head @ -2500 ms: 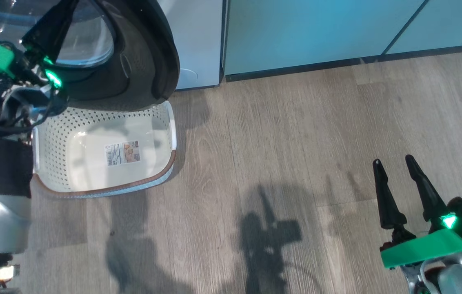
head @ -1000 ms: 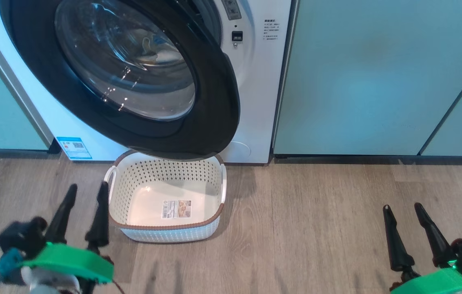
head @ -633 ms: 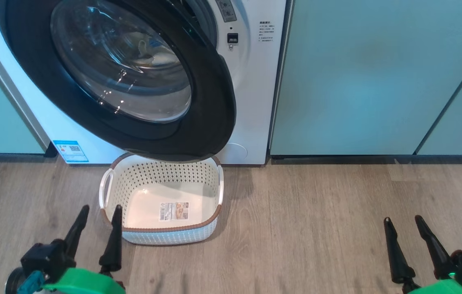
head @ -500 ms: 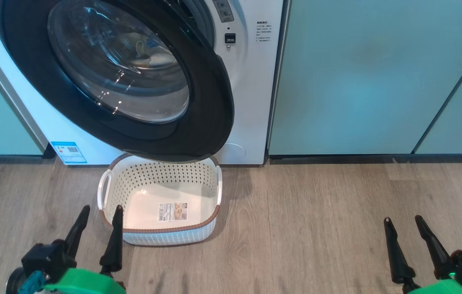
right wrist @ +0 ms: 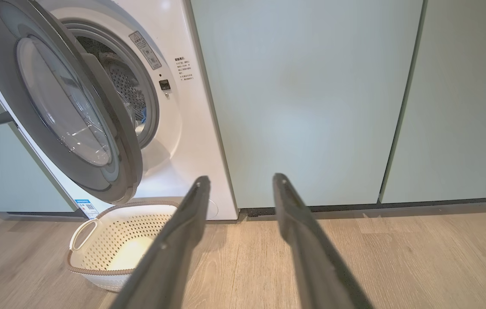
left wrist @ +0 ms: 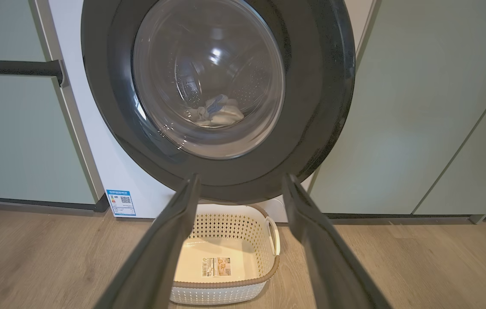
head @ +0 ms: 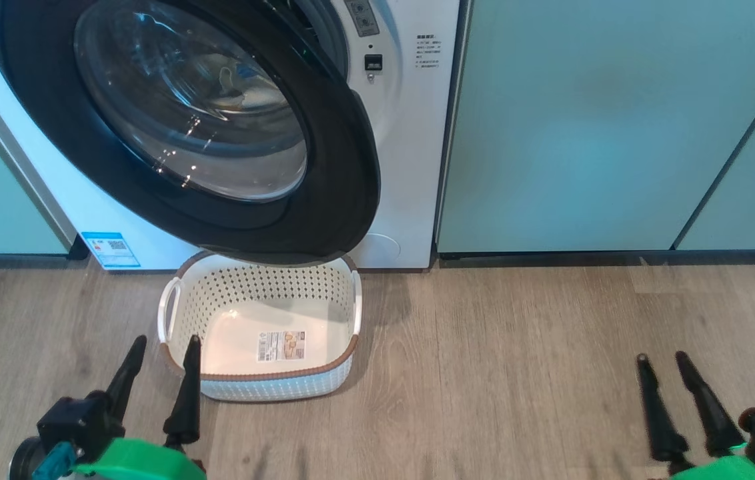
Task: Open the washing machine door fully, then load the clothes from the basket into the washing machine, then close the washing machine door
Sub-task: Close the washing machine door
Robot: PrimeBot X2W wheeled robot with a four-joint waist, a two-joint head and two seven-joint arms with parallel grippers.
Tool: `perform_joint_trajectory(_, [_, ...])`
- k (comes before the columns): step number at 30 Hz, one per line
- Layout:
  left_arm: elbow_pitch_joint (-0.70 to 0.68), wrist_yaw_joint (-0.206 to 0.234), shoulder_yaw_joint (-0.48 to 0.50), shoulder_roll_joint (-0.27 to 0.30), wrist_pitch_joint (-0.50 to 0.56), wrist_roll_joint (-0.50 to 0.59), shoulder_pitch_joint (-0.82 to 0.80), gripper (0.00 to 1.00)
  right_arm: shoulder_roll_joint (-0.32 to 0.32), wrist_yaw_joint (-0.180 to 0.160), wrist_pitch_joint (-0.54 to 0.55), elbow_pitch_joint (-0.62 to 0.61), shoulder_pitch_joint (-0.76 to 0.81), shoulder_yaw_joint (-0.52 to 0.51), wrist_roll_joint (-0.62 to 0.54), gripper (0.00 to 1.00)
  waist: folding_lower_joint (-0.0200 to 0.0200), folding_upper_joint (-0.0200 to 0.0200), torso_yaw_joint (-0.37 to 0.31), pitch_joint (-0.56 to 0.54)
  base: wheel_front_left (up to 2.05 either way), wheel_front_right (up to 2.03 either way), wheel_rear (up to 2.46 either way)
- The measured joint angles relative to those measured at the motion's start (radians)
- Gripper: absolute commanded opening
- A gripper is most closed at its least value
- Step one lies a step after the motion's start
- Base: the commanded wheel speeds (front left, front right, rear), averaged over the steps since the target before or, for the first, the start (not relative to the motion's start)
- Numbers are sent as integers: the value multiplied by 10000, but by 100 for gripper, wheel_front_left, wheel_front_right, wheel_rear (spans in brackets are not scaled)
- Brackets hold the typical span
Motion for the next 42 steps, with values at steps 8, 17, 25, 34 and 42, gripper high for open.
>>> perform_joint_trajectory(8, [2, 12, -169, 6, 0, 6, -16, 100, -15, 0, 0, 40, -58, -4, -2, 0, 0, 0, 167, 56, 0, 0, 0])
perform_joint_trajectory(17, [0, -2, -339, 6, 0, 92, -114, 100, -196, 0, 0, 428, -512, 178, 102, 0, 0, 0, 730, 119, 0, 0, 0])
perform_joint_trajectory(25, [2, -12, -593, -4, -2, 107, -334, 100, -385, 0, 0, 1014, -1264, 393, 291, 0, 0, 0, 1612, 201, 0, 0, 0])
perform_joint_trajectory(34, [46, -102, -802, -48, -15, 199, -759, 100, -462, 0, 0, 1626, -2530, 169, 414, 0, 1, 0, 2682, 417, 0, 0, 0])
perform_joint_trajectory(42, [322, -267, -974, -186, -100, 199, -912, 100, -677, 0, 0, 2079, -3928, -389, 399, 0, 1, 0, 3680, 549, 0, 0, 0])
